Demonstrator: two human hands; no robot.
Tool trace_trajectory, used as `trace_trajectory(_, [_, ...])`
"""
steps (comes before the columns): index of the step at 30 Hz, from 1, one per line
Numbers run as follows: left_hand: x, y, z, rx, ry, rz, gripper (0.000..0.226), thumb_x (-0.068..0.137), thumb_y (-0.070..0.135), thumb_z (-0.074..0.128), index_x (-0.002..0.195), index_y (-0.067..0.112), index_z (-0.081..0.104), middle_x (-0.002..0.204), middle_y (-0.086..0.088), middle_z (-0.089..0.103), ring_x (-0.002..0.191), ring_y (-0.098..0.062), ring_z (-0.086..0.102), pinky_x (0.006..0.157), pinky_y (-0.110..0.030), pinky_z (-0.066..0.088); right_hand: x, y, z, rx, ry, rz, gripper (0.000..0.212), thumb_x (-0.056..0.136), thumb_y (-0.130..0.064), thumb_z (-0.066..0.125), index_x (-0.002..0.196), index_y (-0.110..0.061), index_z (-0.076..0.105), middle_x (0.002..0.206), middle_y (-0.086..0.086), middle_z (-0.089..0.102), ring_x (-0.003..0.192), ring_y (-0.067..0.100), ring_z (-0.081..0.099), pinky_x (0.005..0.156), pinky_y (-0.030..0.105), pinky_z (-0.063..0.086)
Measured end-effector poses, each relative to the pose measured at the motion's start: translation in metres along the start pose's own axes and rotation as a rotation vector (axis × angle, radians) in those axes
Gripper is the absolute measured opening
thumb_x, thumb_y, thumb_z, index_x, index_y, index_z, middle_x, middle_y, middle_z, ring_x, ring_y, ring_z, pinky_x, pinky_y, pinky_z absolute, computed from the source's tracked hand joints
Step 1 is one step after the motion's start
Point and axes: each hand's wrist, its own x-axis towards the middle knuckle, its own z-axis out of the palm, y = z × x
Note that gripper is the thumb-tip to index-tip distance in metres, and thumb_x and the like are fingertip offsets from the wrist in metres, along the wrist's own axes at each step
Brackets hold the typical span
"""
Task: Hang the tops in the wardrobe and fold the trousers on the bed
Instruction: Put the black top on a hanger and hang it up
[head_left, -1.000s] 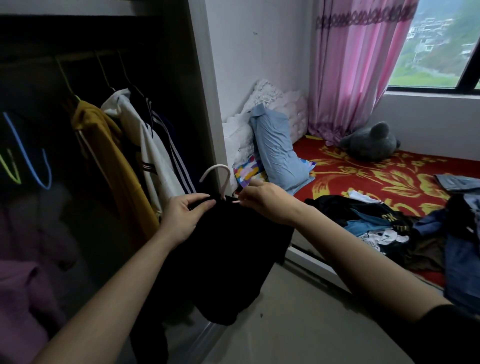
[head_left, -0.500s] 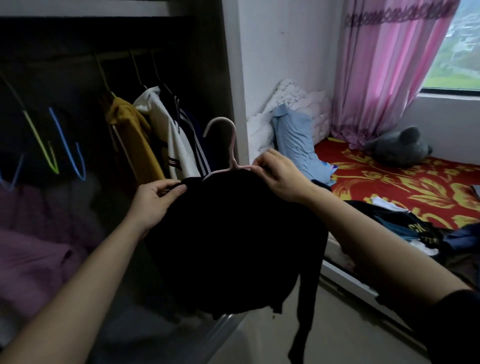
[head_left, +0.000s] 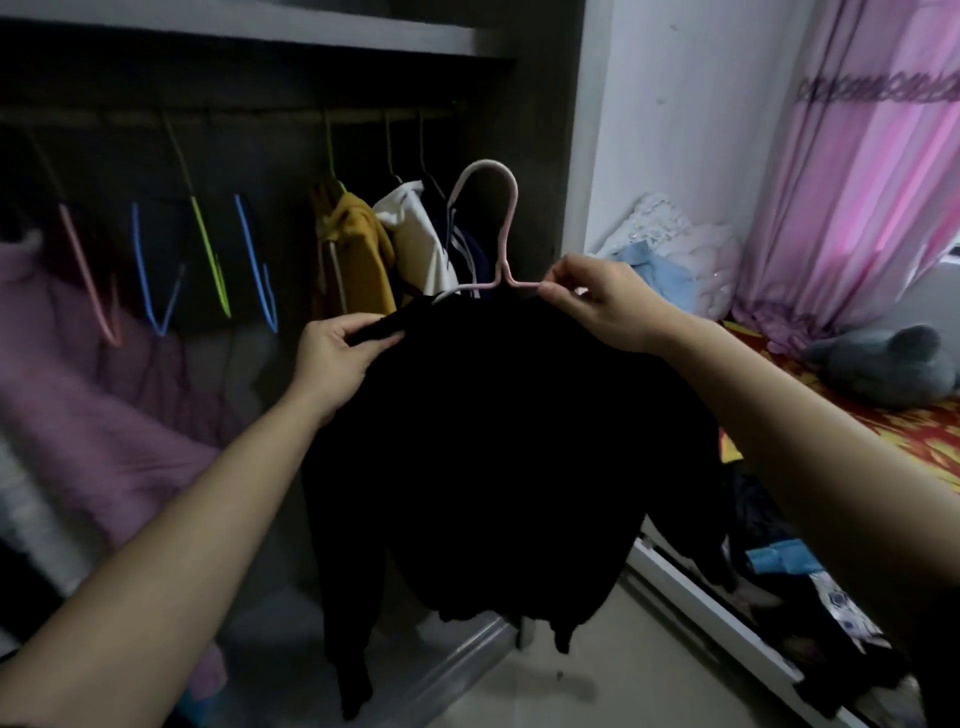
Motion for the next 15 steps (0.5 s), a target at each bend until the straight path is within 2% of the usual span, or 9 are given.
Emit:
trace_trajectory(3, [-0.001, 0.0, -0.013, 0.009, -0.035, -0.027, 0.016, 0.079, 0.017, 0.08, 0.089, 0.03, 0.079, 0.086, 0.008, 0.076, 0.078, -0.002, 0.066, 0.071, -0.015, 0.05, 0.01, -0.004, 0.003, -0.096, -0.055, -0.039, 0.025, 0.1, -0.04, 0.056, 0.105, -0.019, 0.068, 0.083, -0.004, 0.066, 0.077, 0.017, 0.064, 0.076, 0.033, 0.051])
trace_trajectory(5, [0.001, -0.006, -0.033, 0.088, -0.104, -0.046, 0.013, 0.076, 0.025, 0.08, 0.088, 0.027, 0.078, 0.081, 0.011, 0.075, 0.074, 0.001, 0.064, 0.067, -0.012, 0.048, 0.014, -0.007, 0.012, -0.074, -0.058, -0.025, 0.025, 0.099, -0.04, 0.057, 0.101, -0.019, 0.072, 0.08, -0.002, 0.069, 0.074, 0.016, 0.064, 0.072, 0.033, 0.05])
trace_trajectory(7, [0.001, -0.013, -0.054, 0.173, -0.162, -0.072, 0.012, 0.072, 0.035, 0.078, 0.084, 0.032, 0.078, 0.078, 0.015, 0.074, 0.07, 0.007, 0.062, 0.063, -0.008, 0.045, 0.018, -0.012, 0.023, -0.001, -0.021, 0.011, 0.024, 0.098, -0.039, 0.059, 0.096, -0.019, 0.073, 0.076, -0.002, 0.067, 0.07, 0.012, 0.06, 0.067, 0.028, 0.046])
trace_trajectory(10, [0.003, -0.032, -0.079, 0.283, -0.221, -0.067, 0.009, 0.08, 0.033, 0.076, 0.081, 0.042, 0.077, 0.076, 0.02, 0.072, 0.068, 0.009, 0.062, 0.064, -0.01, 0.044, 0.032, -0.028, 0.038, 0.095, -0.035, 0.081, 0.024, 0.096, -0.04, 0.062, 0.09, -0.02, 0.073, 0.073, -0.005, 0.066, 0.065, 0.004, 0.054, 0.063, 0.023, 0.041])
trace_trajectory(12, [0.009, -0.044, -0.089, 0.398, -0.219, -0.038, 0.013, 0.087, 0.03, 0.074, 0.085, 0.043, 0.075, 0.079, 0.018, 0.072, 0.074, 0.0, 0.067, 0.069, -0.019, 0.046, 0.045, -0.04, 0.047, 0.117, -0.075, 0.128, 0.026, 0.096, -0.041, 0.062, 0.089, -0.019, 0.074, 0.075, -0.004, 0.068, 0.067, 0.005, 0.056, 0.062, 0.02, 0.041])
trace_trajectory(13, [0.013, -0.048, -0.095, 0.505, -0.199, 0.003, 0.008, 0.088, 0.033, 0.072, 0.09, 0.04, 0.075, 0.084, 0.015, 0.072, 0.082, -0.009, 0.069, 0.072, -0.026, 0.048, 0.053, -0.047, 0.052, 0.121, -0.078, 0.152, 0.026, 0.095, -0.042, 0.063, 0.089, -0.019, 0.075, 0.077, -0.003, 0.069, 0.068, 0.005, 0.058, 0.061, 0.017, 0.041])
trace_trajectory(15, [0.019, -0.05, -0.097, 0.808, -0.085, 0.176, 0.021, 0.088, 0.042, 0.068, 0.102, 0.028, 0.074, 0.099, 0.002, 0.068, 0.097, -0.022, 0.063, 0.081, -0.036, 0.05, 0.062, -0.055, 0.059, 0.118, -0.054, 0.208, 0.025, 0.095, -0.042, 0.064, 0.086, -0.021, 0.075, 0.076, -0.006, 0.068, 0.067, 0.003, 0.058, 0.056, 0.011, 0.039])
